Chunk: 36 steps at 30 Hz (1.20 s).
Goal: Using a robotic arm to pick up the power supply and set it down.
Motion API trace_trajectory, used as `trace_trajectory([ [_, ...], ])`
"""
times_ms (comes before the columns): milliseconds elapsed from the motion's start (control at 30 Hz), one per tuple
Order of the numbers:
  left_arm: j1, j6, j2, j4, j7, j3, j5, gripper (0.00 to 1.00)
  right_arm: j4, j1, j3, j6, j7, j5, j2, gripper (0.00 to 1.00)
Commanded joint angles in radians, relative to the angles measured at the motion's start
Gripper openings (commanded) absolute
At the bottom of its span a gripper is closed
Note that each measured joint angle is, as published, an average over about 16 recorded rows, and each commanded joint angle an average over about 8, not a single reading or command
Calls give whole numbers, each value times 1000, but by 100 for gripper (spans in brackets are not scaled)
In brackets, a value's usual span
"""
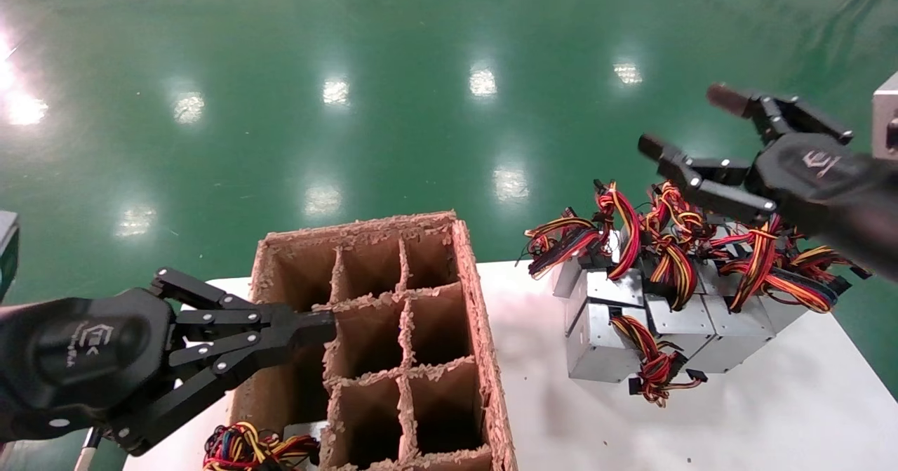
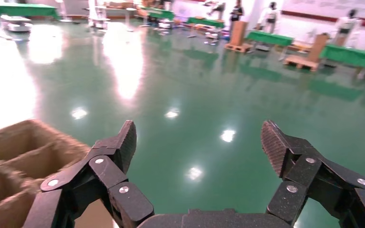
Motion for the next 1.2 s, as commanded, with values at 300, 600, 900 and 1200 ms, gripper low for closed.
trace_trajectory([
  [300,0,0,0,0,0,0,0,100,-16,50,-29,-148,24,5,-13,100],
  [600,0,0,0,0,0,0,0,100,-30,96,-56,-282,45,9,-25,100],
  [900,0,0,0,0,0,0,0,100,-44,141,-82,-416,66,13,-37,100],
  [1200,0,0,0,0,0,0,0,100,-58,186,-108,-547,87,17,-49,100],
])
